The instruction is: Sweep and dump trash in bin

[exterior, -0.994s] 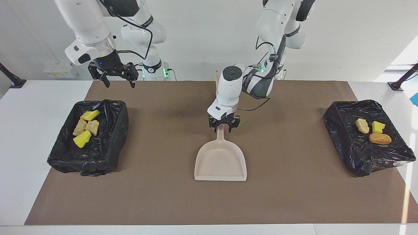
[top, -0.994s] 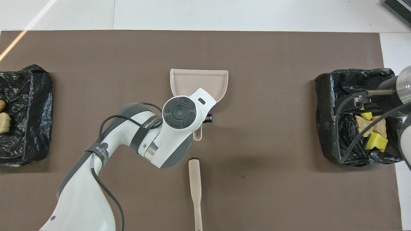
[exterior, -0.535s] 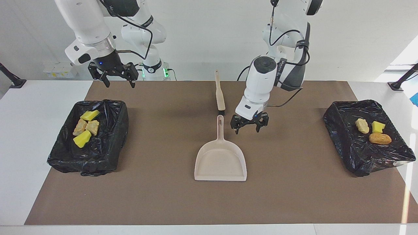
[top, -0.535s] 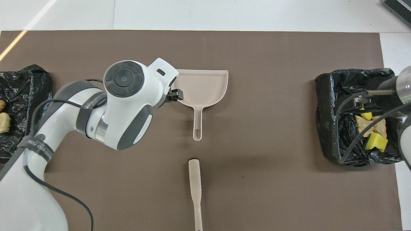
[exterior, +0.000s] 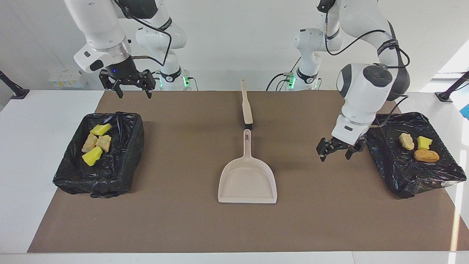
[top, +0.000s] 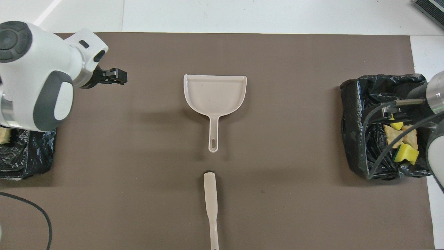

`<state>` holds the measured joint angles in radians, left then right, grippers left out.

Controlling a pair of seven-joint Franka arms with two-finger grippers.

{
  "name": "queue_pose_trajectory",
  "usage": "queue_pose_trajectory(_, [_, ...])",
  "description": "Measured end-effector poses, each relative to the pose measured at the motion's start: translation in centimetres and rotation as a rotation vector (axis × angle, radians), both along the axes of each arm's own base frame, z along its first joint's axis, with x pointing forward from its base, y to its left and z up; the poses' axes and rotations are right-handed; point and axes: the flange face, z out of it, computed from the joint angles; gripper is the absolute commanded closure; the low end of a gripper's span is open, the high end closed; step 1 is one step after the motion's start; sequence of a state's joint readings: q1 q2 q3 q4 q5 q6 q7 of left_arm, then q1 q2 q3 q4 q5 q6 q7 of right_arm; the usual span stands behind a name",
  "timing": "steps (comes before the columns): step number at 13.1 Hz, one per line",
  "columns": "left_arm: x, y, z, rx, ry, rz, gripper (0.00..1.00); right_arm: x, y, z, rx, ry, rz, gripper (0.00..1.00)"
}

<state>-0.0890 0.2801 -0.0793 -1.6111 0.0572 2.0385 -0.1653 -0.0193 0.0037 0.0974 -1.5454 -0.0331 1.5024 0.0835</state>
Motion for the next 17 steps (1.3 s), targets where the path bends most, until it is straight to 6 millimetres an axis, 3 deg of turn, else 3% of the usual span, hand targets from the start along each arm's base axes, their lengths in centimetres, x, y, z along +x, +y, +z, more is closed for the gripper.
queue_pose_trajectory(2, [-0.6, 3.8, 1.3, 0.026, 0.052, -0.071, 0.0, 0.0, 0.1, 0.0, -0.004, 0.001, 0.003, 0.0])
queue_pose_trajectory(5, [-3.3, 6.8, 5.6, 0.047, 0.114, -0.114, 0.0, -0.3, 0.1, 0.0, -0.005, 0.015, 0.003, 0.0])
queue_pose_trajectory(8, [-6.9, 7.2, 10.4, 0.055, 0.15, -0.111, 0.0, -0.3, 0.2, 0.0, -0.005, 0.014, 0.003, 0.0])
queue_pose_trajectory(11, [-9.9, 7.4, 13.7, 0.056, 0.166, -0.105, 0.0, -0.3, 0.1, 0.0, -0.005, 0.014, 0.003, 0.0])
queue_pose_trajectory(14, [-12.0, 7.4, 14.3, 0.055, 0.163, -0.11, 0.0, -0.3, 0.0, 0.0, -0.005, 0.014, 0.0, 0.0])
queue_pose_trajectory(17, [-12.2, 7.2, 14.6, 0.036, 0.16, -0.173, 0.0, -0.3, -0.1, 0.0, -0.005, 0.014, -0.001, 0.0])
